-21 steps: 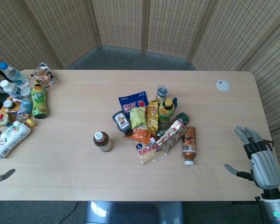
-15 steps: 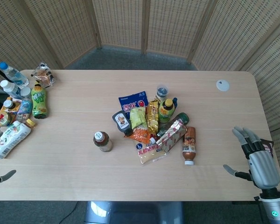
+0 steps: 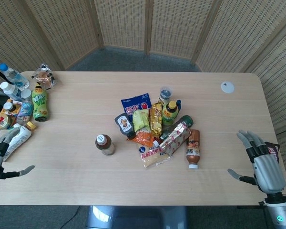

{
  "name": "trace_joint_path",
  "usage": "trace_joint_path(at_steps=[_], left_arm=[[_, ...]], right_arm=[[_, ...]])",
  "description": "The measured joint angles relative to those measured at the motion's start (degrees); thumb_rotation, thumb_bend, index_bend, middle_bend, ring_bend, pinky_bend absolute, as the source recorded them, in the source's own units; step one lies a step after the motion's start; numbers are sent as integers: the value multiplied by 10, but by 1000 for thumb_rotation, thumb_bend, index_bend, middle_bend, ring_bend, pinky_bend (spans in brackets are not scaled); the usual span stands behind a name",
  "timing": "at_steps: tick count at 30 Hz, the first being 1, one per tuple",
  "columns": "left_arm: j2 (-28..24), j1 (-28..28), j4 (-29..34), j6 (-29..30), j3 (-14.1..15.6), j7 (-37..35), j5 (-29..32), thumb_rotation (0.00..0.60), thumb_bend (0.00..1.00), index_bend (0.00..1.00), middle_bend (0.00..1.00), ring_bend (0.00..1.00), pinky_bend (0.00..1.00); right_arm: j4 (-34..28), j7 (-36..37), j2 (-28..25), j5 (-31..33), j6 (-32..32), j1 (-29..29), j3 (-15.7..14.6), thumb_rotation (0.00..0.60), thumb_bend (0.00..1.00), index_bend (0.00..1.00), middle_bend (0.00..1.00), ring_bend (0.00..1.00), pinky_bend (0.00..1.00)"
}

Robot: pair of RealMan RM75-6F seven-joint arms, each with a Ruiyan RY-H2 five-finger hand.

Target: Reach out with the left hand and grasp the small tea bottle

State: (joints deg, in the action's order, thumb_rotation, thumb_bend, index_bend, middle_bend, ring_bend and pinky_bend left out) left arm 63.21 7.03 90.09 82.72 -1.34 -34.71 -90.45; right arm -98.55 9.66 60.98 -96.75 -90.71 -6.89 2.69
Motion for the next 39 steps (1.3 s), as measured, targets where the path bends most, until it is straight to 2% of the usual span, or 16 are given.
trace_joint_path(at_steps=[8,15,26,39], left_arm=[[97,60,-30,-84,-11,3,16,600,0,0,0,0,0],[176,96,-43,-123,-27,39,40,600,0,0,0,0,0],[314,132,-111,-125,-53,60,58,600,0,0,0,0,0],[441,176,-221,-127,-73,57,63,600,0,0,0,0,0]], right_arm=[[-2,11,-6,2,-6,1,4,600,0,0,0,0,0],[0,16,-6,3,-4,0,5,600,0,0,0,0,0],[-1,23,-6,-2,4,-1,-1,600,0,0,0,0,0],[4,48,-11,15,4,-2,5,600,0,0,0,0,0]])
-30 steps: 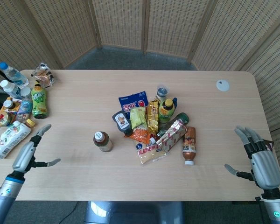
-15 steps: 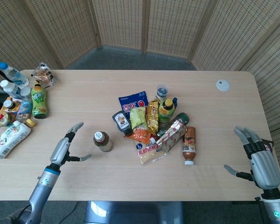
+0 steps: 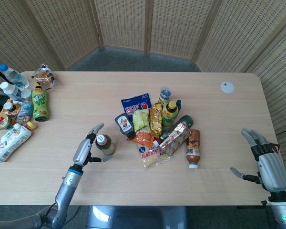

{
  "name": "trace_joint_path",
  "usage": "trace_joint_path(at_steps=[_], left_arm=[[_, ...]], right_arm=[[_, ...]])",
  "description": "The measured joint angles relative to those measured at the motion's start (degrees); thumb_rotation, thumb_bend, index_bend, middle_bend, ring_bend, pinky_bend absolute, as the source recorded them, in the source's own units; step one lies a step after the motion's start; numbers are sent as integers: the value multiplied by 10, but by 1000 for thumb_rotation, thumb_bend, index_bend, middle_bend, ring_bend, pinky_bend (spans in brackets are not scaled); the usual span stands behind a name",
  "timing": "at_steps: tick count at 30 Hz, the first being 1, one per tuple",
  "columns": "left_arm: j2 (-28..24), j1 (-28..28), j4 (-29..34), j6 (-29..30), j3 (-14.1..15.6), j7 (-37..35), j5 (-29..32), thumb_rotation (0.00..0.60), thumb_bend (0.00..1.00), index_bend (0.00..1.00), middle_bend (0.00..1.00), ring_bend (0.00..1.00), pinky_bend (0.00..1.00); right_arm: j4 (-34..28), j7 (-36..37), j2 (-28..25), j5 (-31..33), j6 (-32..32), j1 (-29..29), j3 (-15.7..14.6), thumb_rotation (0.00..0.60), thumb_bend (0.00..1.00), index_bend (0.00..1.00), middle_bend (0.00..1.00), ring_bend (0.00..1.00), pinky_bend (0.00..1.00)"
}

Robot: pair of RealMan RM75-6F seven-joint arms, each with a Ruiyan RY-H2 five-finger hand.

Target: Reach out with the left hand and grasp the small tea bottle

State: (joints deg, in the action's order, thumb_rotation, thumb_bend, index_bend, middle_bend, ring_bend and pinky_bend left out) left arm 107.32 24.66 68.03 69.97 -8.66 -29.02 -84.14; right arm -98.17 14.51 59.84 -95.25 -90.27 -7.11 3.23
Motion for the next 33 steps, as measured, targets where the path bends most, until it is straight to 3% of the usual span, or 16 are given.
trace_joint_path(at_steps=[2,3,4,6,8,13,19,25,33], left_arm=[[23,6,-27,0,-5,-8,2,600,0,33,0,0,0],[34,9,-41,2,-7,-12,3,600,10,129,61,38,36],[45,11,-55,4,-10,-16,3,600,31,272,181,131,122],[73,15,-91,13,-16,-25,5,600,118,646,554,446,424],[101,20,-131,19,-22,-33,8,600,164,788,702,580,559],[150,31,-201,25,-29,-61,14,600,170,829,746,607,579],[143,33,-188,55,-36,-72,9,600,176,831,742,606,579],[99,31,-108,83,-50,-56,4,600,178,832,742,606,579],[-4,25,74,113,-78,7,-3,600,169,841,744,606,574]], right_arm=[[0,3,-2,2,-2,1,1,600,0,0,0,0,0],[0,6,-3,4,-3,1,2,600,0,0,0,0,0],[0,8,-4,5,-3,1,3,600,0,0,0,0,0],[0,14,-6,9,-4,2,5,600,0,0,0,0,0],[1,19,-8,12,-4,2,6,600,0,0,0,0,0],[3,28,-12,15,-2,2,7,600,0,0,0,0,0],[0,29,-13,11,-3,3,5,600,0,0,0,0,0],[-3,25,-13,9,-5,5,5,600,0,0,0,0,0],[-6,20,-14,8,-7,6,7,600,0,0,0,0,0]])
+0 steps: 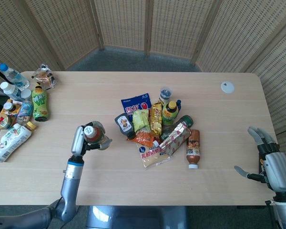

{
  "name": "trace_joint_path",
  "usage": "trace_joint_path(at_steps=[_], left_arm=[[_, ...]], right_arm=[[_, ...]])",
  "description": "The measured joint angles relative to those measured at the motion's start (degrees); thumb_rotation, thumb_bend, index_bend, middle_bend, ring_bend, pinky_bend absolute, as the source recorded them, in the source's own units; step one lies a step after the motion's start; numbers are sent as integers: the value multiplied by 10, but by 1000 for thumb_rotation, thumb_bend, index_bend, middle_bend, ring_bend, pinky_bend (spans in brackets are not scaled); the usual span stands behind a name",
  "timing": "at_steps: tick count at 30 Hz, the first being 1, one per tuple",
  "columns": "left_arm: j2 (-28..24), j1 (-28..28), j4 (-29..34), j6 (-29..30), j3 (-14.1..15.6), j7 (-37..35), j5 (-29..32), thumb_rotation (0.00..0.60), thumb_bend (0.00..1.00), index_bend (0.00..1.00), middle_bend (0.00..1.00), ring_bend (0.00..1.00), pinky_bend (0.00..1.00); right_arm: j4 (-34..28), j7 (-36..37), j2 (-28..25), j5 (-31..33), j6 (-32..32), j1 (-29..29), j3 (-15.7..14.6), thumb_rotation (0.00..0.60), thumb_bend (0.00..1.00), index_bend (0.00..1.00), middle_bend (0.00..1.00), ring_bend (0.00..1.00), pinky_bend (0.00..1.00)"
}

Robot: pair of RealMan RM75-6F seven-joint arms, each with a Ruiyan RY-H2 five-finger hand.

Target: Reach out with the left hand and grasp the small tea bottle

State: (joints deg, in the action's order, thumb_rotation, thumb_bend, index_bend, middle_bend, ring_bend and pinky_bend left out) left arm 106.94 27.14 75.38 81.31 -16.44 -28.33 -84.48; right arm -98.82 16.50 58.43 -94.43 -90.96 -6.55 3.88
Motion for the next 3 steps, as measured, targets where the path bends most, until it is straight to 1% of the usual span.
trace_joint_path(at_steps=[3], left_arm=[[-41,-4,71,9,-12,30,0,600,169,841,741,605,574]], right_arm=[[-1,-2,0,-2,-1,1,-1,600,0,0,0,0,0]])
